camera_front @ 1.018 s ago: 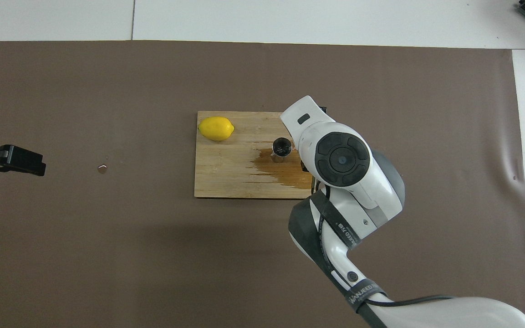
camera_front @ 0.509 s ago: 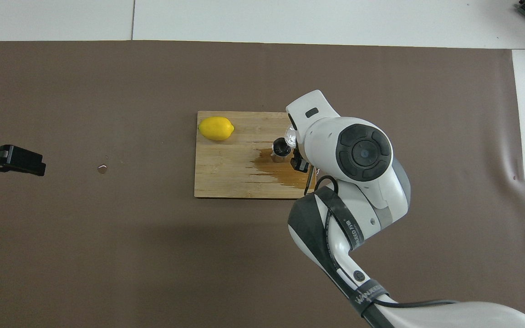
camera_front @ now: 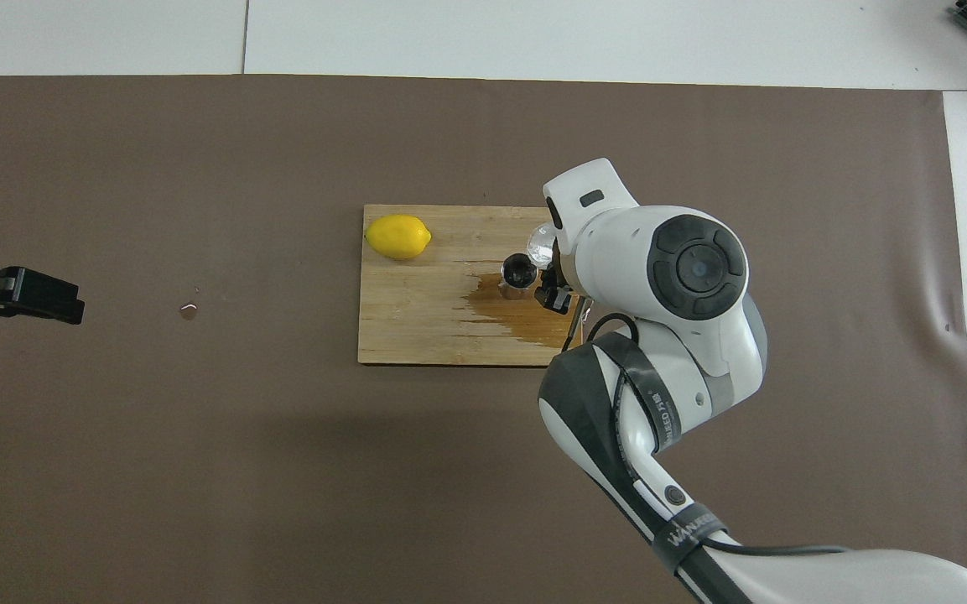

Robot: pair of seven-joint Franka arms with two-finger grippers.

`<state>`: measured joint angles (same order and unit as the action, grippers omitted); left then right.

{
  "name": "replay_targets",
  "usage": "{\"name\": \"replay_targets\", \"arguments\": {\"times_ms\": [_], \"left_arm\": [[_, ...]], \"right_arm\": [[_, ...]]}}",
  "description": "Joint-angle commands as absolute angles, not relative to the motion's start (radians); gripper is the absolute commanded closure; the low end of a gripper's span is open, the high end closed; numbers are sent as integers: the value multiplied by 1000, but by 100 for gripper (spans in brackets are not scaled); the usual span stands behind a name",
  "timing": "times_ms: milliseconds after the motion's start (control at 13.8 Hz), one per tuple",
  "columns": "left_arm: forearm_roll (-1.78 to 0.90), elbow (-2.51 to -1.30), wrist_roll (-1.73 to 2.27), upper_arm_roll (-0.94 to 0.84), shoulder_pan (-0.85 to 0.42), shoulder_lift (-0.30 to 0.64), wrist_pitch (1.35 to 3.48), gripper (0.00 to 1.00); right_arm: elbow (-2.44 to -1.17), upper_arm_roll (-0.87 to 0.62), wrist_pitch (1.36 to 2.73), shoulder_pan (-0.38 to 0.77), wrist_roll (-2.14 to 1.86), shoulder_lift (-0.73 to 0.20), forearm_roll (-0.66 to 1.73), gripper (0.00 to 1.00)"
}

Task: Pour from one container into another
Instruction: 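Carry the white cup back and lower it to the table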

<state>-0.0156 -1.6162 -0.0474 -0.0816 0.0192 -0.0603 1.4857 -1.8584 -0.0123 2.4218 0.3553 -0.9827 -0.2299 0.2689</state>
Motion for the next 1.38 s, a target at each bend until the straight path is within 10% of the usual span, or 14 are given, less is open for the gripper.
{"name": "replay_targets", "arguments": {"times_ms": [0,799,1308], "left_arm": [[-2,-1643,-49,-81,21,-86,1482,0],[-2,-1643,-51,-81,21,-86,1482,0],[-2,-1643,-49,-81,21,-86,1482,0]], "right_arm": [[-1922,-21,2447,267,-1222,-203,479,66],[-2016,-21,2292,-119,-1976,-311,938,65],[-2068,-21,2253,-126,-2140,-377,1227,62]]}}
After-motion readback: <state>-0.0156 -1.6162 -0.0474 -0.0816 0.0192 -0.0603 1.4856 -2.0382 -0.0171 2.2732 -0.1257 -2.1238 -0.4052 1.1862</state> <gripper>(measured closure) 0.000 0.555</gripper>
